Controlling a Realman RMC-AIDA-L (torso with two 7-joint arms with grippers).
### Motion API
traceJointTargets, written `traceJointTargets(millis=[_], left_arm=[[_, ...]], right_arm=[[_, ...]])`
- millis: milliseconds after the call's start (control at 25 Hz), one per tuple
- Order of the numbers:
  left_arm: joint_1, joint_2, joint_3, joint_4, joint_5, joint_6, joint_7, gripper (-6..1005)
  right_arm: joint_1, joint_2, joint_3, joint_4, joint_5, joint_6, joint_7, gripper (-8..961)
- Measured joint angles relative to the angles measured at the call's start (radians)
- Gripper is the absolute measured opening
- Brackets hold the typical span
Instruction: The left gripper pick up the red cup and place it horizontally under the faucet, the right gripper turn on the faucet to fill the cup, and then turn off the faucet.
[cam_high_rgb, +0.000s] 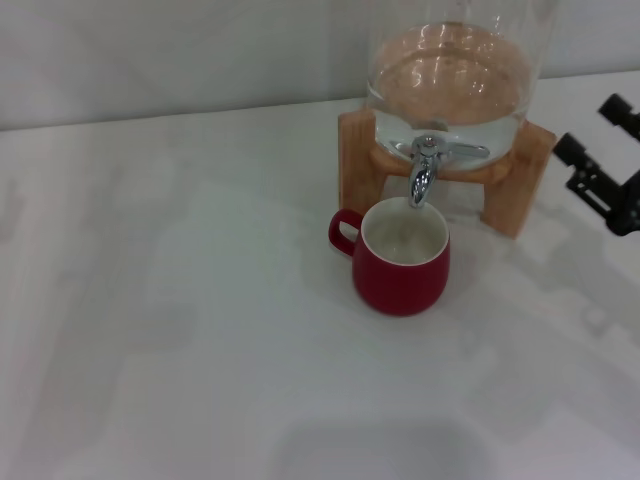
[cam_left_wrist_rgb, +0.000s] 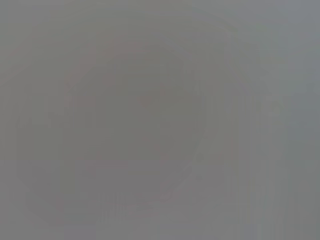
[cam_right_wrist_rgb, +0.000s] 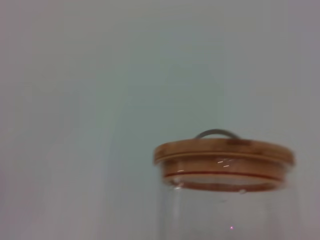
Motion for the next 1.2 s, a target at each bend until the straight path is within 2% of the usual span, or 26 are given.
traceJointTargets(millis=[480, 1200], left_arm=[[-0.021, 0.002, 0.0, 0.015, 0.001, 0.002, 0.0, 841], [-0.036, 0.003, 0.0, 0.023, 0.004, -0.008, 0.0, 841]], right_arm=[[0.068, -0.002, -0.13, -0.003, 0.0, -0.064, 0.008, 673], [0.124, -0.001, -0.174, -0.005, -0.01, -0.144, 0.013, 673]])
